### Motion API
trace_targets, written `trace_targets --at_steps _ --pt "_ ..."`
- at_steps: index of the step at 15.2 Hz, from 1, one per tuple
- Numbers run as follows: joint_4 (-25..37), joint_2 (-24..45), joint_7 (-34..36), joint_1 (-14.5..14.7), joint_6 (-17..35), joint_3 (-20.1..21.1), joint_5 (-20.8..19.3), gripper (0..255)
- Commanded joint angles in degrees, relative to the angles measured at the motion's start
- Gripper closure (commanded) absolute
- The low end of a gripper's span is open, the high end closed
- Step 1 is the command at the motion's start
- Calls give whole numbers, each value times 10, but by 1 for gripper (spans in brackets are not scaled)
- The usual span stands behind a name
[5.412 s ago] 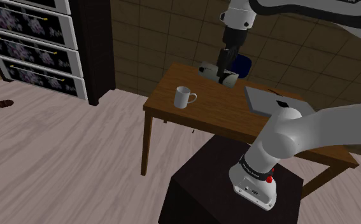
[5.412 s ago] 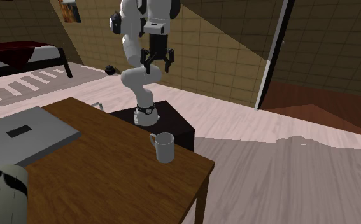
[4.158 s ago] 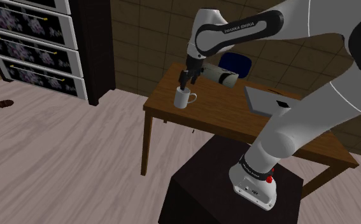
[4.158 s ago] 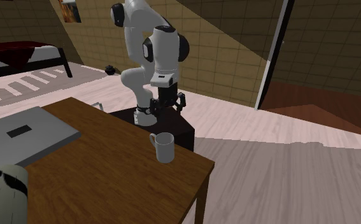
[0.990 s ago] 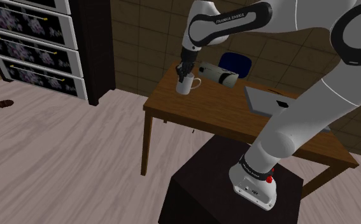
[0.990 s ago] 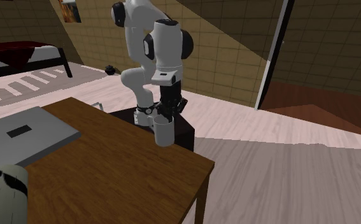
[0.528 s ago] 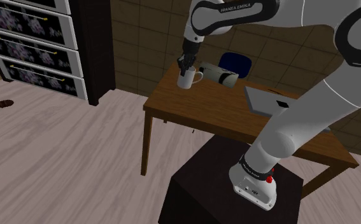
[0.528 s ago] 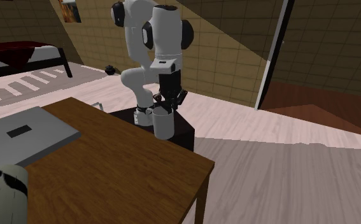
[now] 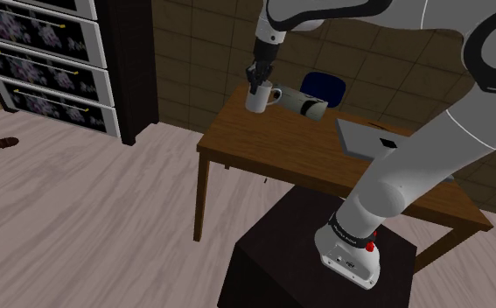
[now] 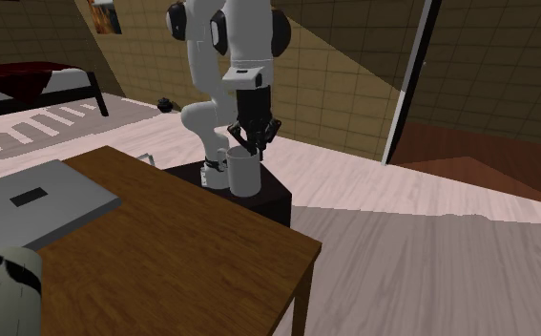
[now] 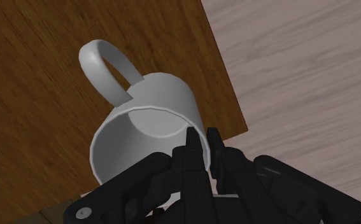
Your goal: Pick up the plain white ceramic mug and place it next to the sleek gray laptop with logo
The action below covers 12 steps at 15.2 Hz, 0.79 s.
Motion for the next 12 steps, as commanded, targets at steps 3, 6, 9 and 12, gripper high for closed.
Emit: trace_targets --at_steps 3,6,9,12 --pt "-35 -43 -32 -14 -7 -21 -7 255" --pt "-69 -82 -64 -29 -12 -44 -17 255" --pt "-97 -118 -98 -45 -18 -69 -29 255" --pt "-119 -150 -133 -62 -26 -96 -45 255"
